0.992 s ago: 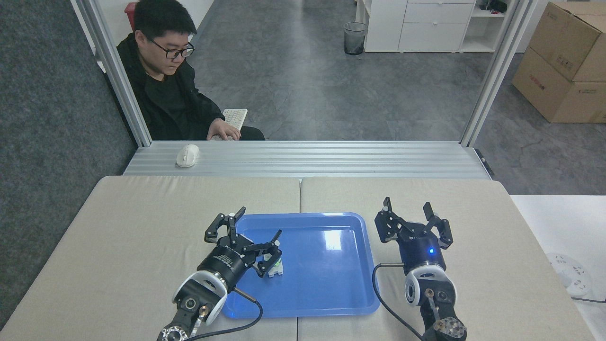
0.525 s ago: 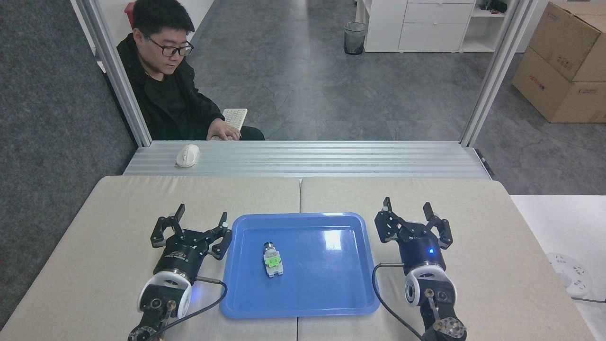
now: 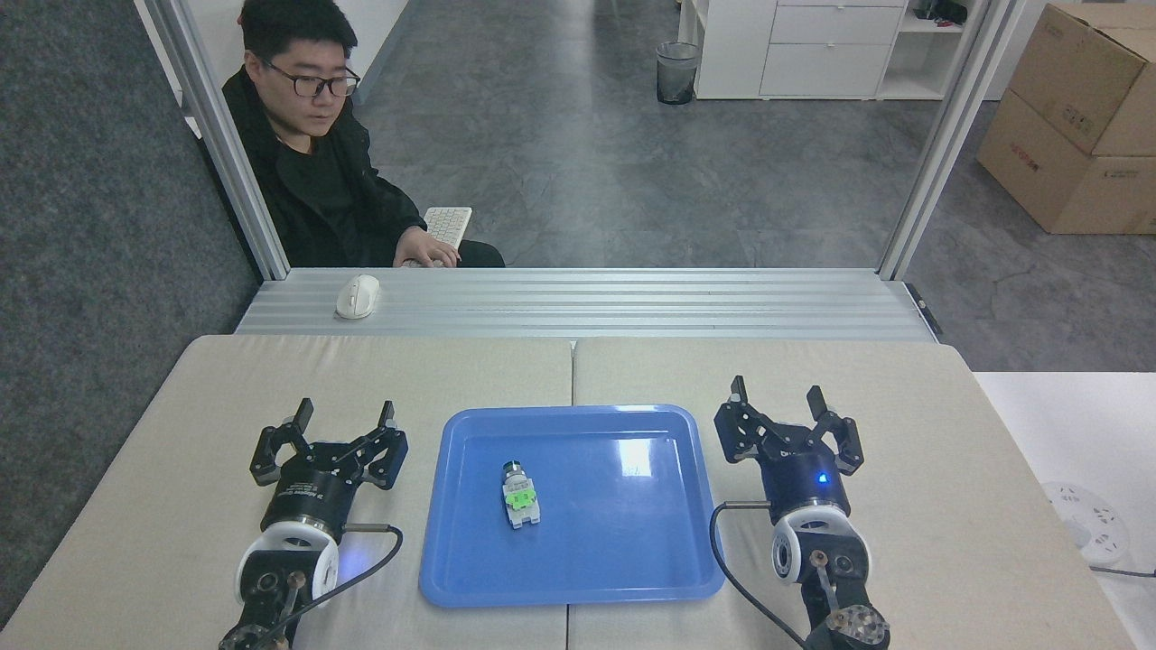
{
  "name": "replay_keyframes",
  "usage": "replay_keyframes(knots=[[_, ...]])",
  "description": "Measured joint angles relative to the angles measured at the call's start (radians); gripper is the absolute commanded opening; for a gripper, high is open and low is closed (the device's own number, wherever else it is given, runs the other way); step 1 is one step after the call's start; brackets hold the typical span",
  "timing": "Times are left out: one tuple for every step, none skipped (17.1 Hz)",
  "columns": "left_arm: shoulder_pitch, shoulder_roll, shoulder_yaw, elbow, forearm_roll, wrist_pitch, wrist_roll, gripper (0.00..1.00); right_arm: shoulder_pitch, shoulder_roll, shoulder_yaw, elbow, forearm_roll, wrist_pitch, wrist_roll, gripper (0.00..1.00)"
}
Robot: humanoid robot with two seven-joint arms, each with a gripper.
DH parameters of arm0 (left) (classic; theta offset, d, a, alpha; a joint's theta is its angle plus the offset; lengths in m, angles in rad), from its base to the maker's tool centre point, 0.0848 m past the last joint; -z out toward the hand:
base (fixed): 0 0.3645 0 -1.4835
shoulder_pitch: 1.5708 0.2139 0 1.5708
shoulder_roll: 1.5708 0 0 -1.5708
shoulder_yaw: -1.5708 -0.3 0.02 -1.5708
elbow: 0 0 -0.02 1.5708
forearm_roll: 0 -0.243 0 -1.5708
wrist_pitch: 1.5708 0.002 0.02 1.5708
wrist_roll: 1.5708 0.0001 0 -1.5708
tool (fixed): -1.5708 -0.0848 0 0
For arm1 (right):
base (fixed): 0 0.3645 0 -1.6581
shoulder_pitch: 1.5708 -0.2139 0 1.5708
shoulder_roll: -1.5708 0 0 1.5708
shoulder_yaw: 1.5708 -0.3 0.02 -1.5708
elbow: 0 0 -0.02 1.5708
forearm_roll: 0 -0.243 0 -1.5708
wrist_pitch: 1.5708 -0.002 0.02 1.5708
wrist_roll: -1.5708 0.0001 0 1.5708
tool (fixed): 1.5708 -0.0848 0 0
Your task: Pick up switch part and place in tray
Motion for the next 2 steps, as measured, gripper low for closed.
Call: replay_keyframes(knots=[[0.000, 0.000, 0.005, 0.001, 0.006, 0.000, 0.000, 0.99, 0.000, 0.000, 0.000, 0.000, 0.000, 0.000, 0.000, 1.00], [-0.001, 0.000, 0.009, 0.003, 0.010, -0.001, 0.000, 0.99, 0.000, 0.000, 0.000, 0.000, 0.000, 0.000, 0.000, 1.00]])
